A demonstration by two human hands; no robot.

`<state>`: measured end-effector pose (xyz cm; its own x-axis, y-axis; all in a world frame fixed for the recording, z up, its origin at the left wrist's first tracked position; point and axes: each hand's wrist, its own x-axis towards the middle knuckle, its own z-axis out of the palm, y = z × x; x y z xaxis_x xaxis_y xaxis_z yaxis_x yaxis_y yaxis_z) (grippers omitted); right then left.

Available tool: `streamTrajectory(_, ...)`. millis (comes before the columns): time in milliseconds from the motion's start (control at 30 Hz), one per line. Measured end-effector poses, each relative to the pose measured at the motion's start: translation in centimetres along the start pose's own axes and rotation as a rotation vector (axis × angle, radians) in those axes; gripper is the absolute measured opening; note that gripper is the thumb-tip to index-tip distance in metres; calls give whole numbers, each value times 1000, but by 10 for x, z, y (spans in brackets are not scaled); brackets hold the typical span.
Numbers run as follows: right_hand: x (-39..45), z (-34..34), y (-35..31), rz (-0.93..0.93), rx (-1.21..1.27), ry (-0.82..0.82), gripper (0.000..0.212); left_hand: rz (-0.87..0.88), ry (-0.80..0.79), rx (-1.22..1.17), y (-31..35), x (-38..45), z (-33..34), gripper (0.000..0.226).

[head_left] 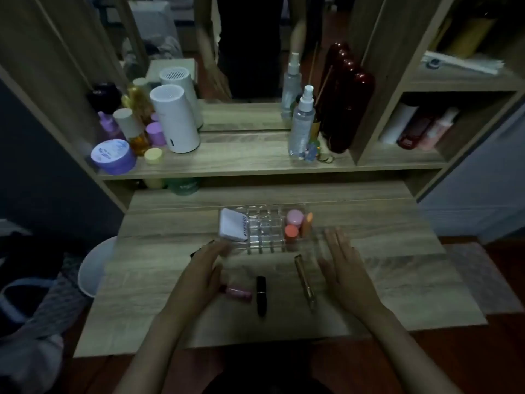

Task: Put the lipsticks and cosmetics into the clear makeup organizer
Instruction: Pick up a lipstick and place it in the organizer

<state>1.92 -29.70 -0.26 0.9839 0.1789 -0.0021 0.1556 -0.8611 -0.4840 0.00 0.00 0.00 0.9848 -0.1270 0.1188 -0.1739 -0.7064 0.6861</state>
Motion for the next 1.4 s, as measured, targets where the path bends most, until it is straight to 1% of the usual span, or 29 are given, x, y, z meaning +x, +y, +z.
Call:
streamTrajectory(33,0,3,-1,6,8,46,57,3,-25,6,-7,-2,0,38)
streamTrajectory(100,-1,7,-3,-15,-12,126,51,-29,-129,46,-17,-5,3,37)
streamTrajectory(133,-4,11,-6,-17,-48,115,48,-57,-204,70,-19,-6,6,38)
streamTrajectory(200,-9,21,-10,-20,-137,52,47,-47,-299,151,-26,-7,17,40)
streamTrajectory(233,-11,26,-13,-23,-187,6,48,-14,-333,179,-29,-6,23,39)
streamTrajectory(300,-13,36,-17,22,-279,-125,57,40,-393,214,-31,-6,29,34)
streamTrajectory(333,-15,42,-18,64,-281,-174,60,61,-405,226,-33,-5,31,30)
streamTrajectory(367,-16,44,-21,115,-261,-202,62,81,-400,226,-36,-6,32,26)
streamTrajectory(433,-18,49,-24,183,-195,-195,61,93,-382,214,-40,-6,33,21)
streamTrajectory(533,-20,51,-25,244,-91,-173,56,75,-367,190,-43,-6,30,19)
streamTrajectory(700,-21,44,-26,294,25,-103,39,28,-372,102,-53,-2,26,21)
streamTrajectory(867,-16,24,-28,242,52,7,26,-21,-366,5,-61,-6,26,23)
streamTrajectory(1000,7,-6,-45,167,134,154,19,-53,-324,-116,-58,-8,21,21)
streamTrajectory(1067,26,-20,-58,120,183,242,19,-101,-305,-196,-52,-9,16,27)
streamTrajectory(1133,49,-28,-72,87,234,291,19,-127,-280,-243,-46,-8,13,32)
streamTrajectory(1200,74,-29,-83,53,246,292,17,-140,-236,-283,-40,-4,10,32)
streamTrajectory(1333,113,-18,-97,17,182,227,20,-177,-83,-348,-23,19,-2,18)
streamTrajectory(1400,124,-13,-99,11,143,221,19,-201,-38,-411,-15,35,-9,18)
